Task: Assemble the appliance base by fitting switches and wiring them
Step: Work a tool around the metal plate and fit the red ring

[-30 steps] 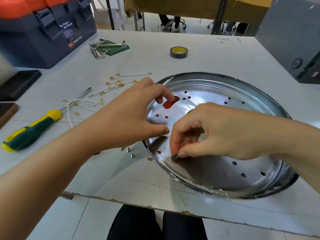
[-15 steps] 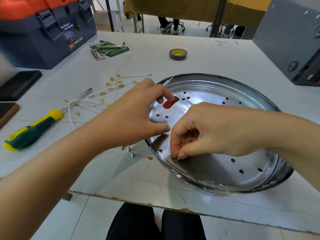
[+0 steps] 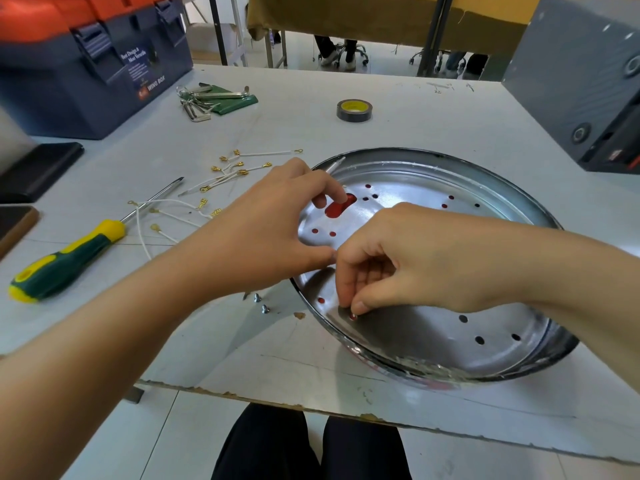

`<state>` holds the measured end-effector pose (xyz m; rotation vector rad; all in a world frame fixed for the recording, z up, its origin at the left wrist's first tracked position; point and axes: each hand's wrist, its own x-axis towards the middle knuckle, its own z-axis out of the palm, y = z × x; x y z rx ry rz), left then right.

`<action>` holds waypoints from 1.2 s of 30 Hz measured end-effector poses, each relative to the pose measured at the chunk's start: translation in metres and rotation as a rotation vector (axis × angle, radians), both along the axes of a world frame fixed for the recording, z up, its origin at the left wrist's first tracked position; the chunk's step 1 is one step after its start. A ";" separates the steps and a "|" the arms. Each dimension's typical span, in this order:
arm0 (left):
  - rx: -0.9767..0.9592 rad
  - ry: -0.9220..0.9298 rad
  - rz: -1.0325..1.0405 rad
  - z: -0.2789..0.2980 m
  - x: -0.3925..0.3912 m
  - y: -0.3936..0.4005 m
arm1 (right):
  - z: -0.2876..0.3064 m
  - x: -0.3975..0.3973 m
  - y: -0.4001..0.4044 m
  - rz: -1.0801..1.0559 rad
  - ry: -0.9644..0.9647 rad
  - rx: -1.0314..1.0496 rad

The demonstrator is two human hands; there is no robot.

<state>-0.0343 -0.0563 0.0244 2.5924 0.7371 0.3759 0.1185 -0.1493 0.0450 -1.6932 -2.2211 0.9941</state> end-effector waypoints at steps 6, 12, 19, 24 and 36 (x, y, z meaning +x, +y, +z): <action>0.005 0.007 0.005 -0.001 0.001 0.001 | -0.001 0.000 0.000 -0.007 -0.029 -0.009; 0.007 0.004 0.004 -0.001 -0.001 0.002 | -0.002 -0.002 0.000 -0.019 -0.014 -0.015; 0.005 0.027 -0.008 0.001 -0.005 0.003 | 0.000 -0.006 -0.002 -0.035 -0.023 0.001; -0.002 0.023 0.003 0.002 -0.004 0.001 | 0.003 -0.009 -0.002 -0.030 -0.061 0.017; 0.008 0.016 0.026 0.001 -0.003 -0.001 | 0.007 -0.011 -0.004 -0.009 -0.147 0.031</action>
